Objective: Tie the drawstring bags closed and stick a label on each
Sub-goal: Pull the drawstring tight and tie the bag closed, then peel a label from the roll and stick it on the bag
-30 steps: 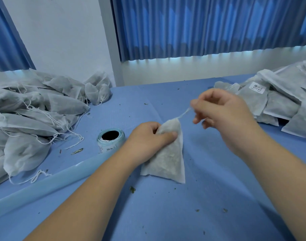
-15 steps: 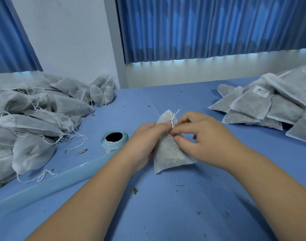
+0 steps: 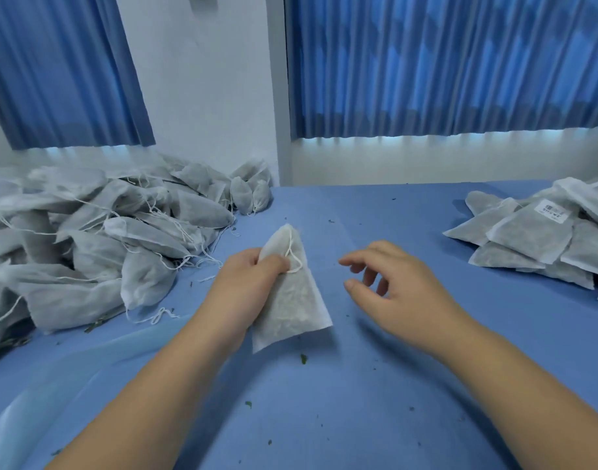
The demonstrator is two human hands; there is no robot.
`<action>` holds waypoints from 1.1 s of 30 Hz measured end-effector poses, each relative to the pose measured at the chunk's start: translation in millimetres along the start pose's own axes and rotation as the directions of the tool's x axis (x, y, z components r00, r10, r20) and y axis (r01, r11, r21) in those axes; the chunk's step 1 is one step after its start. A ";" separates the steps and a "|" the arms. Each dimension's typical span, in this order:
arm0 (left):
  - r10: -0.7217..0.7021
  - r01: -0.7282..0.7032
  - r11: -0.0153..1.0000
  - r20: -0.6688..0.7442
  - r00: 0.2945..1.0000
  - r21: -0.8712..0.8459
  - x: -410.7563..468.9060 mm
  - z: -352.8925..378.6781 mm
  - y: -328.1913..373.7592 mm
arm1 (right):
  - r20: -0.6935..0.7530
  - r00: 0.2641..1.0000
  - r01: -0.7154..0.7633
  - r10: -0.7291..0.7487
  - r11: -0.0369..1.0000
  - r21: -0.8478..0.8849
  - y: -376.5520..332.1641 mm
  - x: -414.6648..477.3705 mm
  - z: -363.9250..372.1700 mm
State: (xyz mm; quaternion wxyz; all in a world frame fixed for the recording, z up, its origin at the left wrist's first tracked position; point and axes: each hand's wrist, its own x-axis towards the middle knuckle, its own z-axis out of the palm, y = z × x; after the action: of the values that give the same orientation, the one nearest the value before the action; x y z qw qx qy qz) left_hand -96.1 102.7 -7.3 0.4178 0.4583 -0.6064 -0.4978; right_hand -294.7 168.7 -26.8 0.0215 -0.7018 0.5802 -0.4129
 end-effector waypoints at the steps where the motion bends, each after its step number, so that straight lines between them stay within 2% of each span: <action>1: -0.005 0.005 1.000 -0.047 0.999 0.012 -4.8 -12.7 -4.2 | 0.031 1.000 0.000 -0.001 1.000 0.012 -2.6 -0.2 5.2; 3: -0.020 0.024 0.999 -0.126 0.992 0.033 -15.6 -33.7 -12.4 | 0.118 0.993 -0.017 0.015 1.000 0.024 -8.1 0.5 15.9; 7: -0.010 0.033 0.994 -0.212 0.977 0.104 -33.2 -52.4 -31.7 | 0.277 0.958 -0.055 0.077 0.995 -0.086 -21.3 4.9 35.9; 13: 0.132 -0.039 0.957 -0.314 0.940 0.286 -32.9 -52.3 -52.3 | 0.261 0.955 -0.132 0.142 0.990 -0.055 -41.8 32.0 59.7; 17: 0.245 -0.099 0.915 -0.344 0.906 0.391 -36.8 -52.7 -56.1 | 0.200 0.952 -0.247 0.231 0.967 0.060 -39.5 34.2 73.9; 20: 0.270 -0.060 0.883 -0.401 0.875 0.465 -35.1 -62.8 -57.6 | 0.257 0.947 -0.189 0.193 0.981 -0.042 -35.1 25.5 77.1; 25: 0.294 -0.024 0.865 -0.468 0.833 0.501 -31.0 -71.0 -53.8 | 0.217 0.961 -0.116 0.169 0.964 -0.240 -35.3 24.5 76.4; 28: 0.282 -0.031 0.873 -0.452 0.847 0.487 -34.0 -69.9 -55.0 | 0.195 0.966 -0.123 0.169 0.966 -0.228 -37.5 25.8 76.6; 33: 0.267 -0.054 0.886 -0.412 0.871 0.461 -37.4 -68.8 -54.8 | 0.250 0.964 -0.064 0.093 0.991 -0.121 -45.2 25.4 78.2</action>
State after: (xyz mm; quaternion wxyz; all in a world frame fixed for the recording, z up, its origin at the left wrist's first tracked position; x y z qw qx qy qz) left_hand -13.5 119.1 -52.6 0.4781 0.5918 -0.6210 -0.1882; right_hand -211.8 127.2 -41.1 0.0730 -0.7255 0.6223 -0.2847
